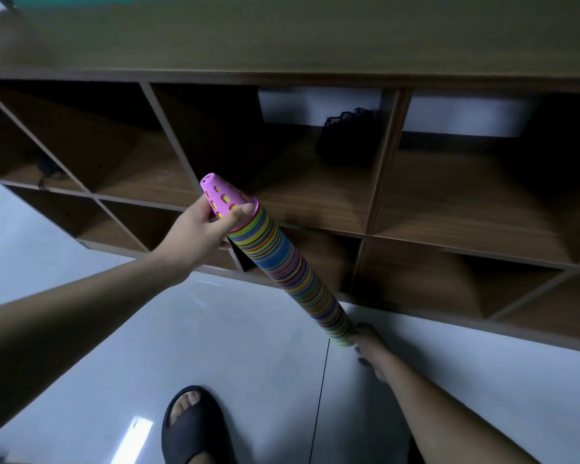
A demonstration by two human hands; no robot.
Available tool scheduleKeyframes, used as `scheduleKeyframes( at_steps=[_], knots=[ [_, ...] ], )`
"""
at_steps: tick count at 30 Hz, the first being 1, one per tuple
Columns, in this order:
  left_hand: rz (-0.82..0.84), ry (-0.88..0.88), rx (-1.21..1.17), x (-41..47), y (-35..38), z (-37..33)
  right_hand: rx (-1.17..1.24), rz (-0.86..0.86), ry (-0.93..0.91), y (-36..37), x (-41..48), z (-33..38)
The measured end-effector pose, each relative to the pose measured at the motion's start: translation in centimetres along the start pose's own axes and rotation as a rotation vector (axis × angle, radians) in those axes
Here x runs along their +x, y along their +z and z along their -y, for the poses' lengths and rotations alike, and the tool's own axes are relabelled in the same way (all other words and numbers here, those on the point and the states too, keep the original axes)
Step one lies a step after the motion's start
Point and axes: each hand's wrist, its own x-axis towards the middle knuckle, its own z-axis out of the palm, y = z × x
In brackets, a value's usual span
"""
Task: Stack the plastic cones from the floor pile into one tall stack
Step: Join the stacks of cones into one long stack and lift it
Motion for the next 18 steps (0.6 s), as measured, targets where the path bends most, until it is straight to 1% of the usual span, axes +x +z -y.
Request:
scheduleKeyframes(
  at_steps=[4, 6, 10, 14, 18],
  knots=[
    [0.018, -0.025, -0.017, 0.1, -0.1, 0.3, 0.138, -0.01, 0.072, 1.0, 1.4, 0.0],
    [0.02, -0.035, -0.035, 0.0, 0.0, 0.2, 0.174, -0.008, 0.076, 1.4, 1.3, 0.3],
    [0.013, -0.001, -0.021, -0.6, -0.4, -0.3, 0.224, 0.033, 0.101, 1.5, 0.3, 0.5],
    [-0.034, -0.001, -0.066, -1.5, -1.4, -1.4, 0.293, 0.012, 0.065, 0.6, -1.6, 0.3],
    [-0.063, 0.009, -0.128, -3.0, -2.6, -3.3, 0.246, 0.042, -0.006, -1.6, -5.1, 2.0]
  ],
)
